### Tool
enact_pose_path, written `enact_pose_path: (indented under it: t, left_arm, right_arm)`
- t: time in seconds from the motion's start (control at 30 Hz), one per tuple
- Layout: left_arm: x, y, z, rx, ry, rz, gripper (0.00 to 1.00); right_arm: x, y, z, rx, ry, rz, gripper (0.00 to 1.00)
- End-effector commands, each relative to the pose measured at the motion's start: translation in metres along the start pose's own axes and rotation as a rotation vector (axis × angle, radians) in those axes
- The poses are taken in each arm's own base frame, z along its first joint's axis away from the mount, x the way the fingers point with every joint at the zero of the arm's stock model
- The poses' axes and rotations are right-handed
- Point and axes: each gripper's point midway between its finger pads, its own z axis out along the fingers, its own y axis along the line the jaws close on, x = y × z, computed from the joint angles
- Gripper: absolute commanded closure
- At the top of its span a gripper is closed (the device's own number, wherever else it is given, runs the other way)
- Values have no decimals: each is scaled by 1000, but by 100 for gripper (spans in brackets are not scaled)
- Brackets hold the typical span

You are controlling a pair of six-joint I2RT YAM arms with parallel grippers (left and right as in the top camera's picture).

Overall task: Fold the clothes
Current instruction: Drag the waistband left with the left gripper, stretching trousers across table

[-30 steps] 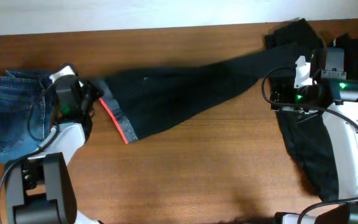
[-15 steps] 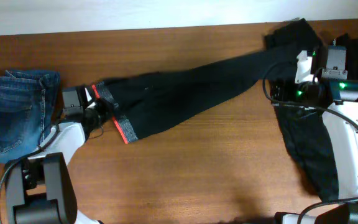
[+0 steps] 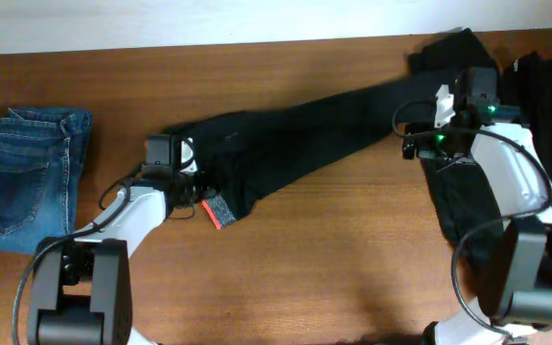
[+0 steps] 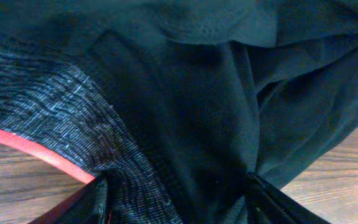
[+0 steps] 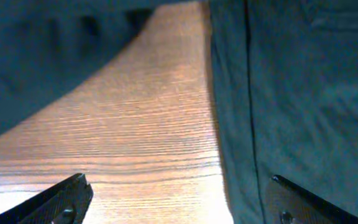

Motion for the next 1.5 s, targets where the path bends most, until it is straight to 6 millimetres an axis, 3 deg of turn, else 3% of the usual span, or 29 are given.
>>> enact_pose_path:
  t: [0.0, 0.2, 0.4, 0.63, 0.67, 0.7, 0.77, 0.8, 0.87, 0.93, 1.03, 1.2, 1.27, 1.47]
  left_arm:
    - [1, -2, 2, -22, -1, 34, 32]
    - [24, 8, 0, -64, 90, -20, 32]
    - [26, 9, 0, -70, 98, -48, 30]
    - [38, -3, -1, -9, 158, -206, 29]
    - [41, -2, -2, -14, 168, -210, 33]
    - [42, -1, -2, -18, 174, -213, 45]
    - [46, 0, -2, -27, 188, -223, 92]
    - [46, 1, -3, -28, 188, -223, 100]
    - [44, 4, -3, -41, 180, -224, 100]
    - [40, 14, -4, -80, 159, -234, 100]
    - [32, 55, -16, -203, 121, -270, 100]
    - [14, 159, -64, -494, 8, -404, 100]
    - [6, 184, -77, -499, -40, -486, 100]
    - [-3, 194, -83, -385, -70, -551, 100]
  right_arm:
    - [-3, -5, -3, 15, -11, 3, 5]
    - [-3, -5, -3, 15, -11, 3, 5]
    - [-3, -4, -3, 14, -8, 4, 5]
    - [-2, -4, -3, 14, -7, 4, 5]
    - [-2, -4, -3, 14, -7, 4, 5]
    - [-2, -4, -3, 14, -7, 4, 5]
    - [-2, -4, -3, 14, -6, 4, 5]
    - [-2, -4, -3, 14, -5, 4, 5]
    - [-2, -4, -3, 14, -4, 4, 5]
    - [-1, -4, -3, 14, 0, 4, 5]
    - [1, -5, -3, 15, 9, 5, 5]
    - [2, -4, -3, 14, 10, 5, 5]
    - [1, -4, -3, 14, 8, 5, 5]
    - [-4, -4, -3, 14, -13, 3, 4]
